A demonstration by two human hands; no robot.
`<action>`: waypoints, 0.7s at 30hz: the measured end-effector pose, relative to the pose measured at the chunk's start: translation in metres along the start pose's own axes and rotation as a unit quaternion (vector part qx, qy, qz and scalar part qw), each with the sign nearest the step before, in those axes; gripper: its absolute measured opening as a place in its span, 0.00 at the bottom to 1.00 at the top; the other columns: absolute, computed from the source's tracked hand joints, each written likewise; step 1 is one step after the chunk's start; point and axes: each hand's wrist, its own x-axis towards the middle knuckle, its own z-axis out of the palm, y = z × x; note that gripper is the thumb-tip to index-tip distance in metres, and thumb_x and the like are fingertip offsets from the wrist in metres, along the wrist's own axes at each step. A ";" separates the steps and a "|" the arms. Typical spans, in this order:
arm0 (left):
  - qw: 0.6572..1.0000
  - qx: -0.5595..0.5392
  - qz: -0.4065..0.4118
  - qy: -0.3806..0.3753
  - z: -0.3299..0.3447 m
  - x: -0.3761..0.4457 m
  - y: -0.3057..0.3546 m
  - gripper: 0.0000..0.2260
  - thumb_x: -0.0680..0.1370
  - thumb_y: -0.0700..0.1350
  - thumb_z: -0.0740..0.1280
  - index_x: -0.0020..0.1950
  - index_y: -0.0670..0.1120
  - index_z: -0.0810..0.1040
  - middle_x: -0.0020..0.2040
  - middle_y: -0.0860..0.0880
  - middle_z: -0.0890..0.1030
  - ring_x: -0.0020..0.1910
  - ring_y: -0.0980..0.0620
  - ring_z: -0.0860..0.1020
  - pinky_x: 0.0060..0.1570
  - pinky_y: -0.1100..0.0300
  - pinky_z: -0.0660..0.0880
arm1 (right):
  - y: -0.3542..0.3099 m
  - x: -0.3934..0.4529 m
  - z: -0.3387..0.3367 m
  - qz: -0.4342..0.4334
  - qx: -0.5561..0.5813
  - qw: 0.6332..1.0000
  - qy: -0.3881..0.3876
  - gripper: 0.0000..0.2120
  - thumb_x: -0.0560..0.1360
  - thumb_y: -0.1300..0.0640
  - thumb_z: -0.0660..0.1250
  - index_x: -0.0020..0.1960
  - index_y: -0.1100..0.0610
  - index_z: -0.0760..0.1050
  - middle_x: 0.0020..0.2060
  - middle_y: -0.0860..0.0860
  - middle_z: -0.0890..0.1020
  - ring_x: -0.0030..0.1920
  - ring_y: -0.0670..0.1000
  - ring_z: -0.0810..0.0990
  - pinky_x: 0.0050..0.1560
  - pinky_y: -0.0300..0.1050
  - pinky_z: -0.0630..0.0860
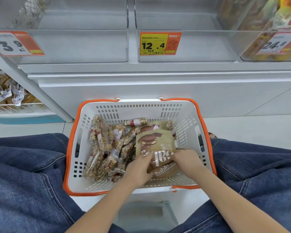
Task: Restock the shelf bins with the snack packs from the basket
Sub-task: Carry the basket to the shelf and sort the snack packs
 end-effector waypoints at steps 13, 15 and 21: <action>0.989 -0.060 -0.121 0.054 -0.026 0.019 -0.036 0.20 0.74 0.37 0.69 0.64 0.45 0.71 0.63 0.48 0.74 0.61 0.51 0.72 0.58 0.59 0.72 | 0.055 -0.034 -0.043 0.215 0.198 0.940 0.179 0.13 0.80 0.53 0.58 0.57 0.47 0.80 0.43 0.51 0.83 0.44 0.54 0.79 0.41 0.47 0.75; 0.992 -0.058 -0.112 0.023 -0.021 0.030 -0.036 0.20 0.73 0.37 0.69 0.64 0.45 0.72 0.61 0.48 0.74 0.59 0.50 0.73 0.58 0.58 0.73 | 0.054 -0.042 -0.042 0.231 0.215 0.932 0.180 0.11 0.79 0.53 0.60 0.55 0.48 0.81 0.41 0.51 0.82 0.41 0.53 0.76 0.36 0.45 0.71; 0.965 -0.154 -0.199 -0.074 -0.002 0.050 -0.043 0.16 0.75 0.39 0.67 0.62 0.41 0.74 0.55 0.43 0.79 0.52 0.46 0.78 0.48 0.58 0.75 | 0.048 -0.047 -0.041 0.306 0.251 0.894 0.209 0.08 0.78 0.55 0.65 0.47 0.55 0.83 0.29 0.47 0.73 0.32 0.52 0.72 0.27 0.39 0.61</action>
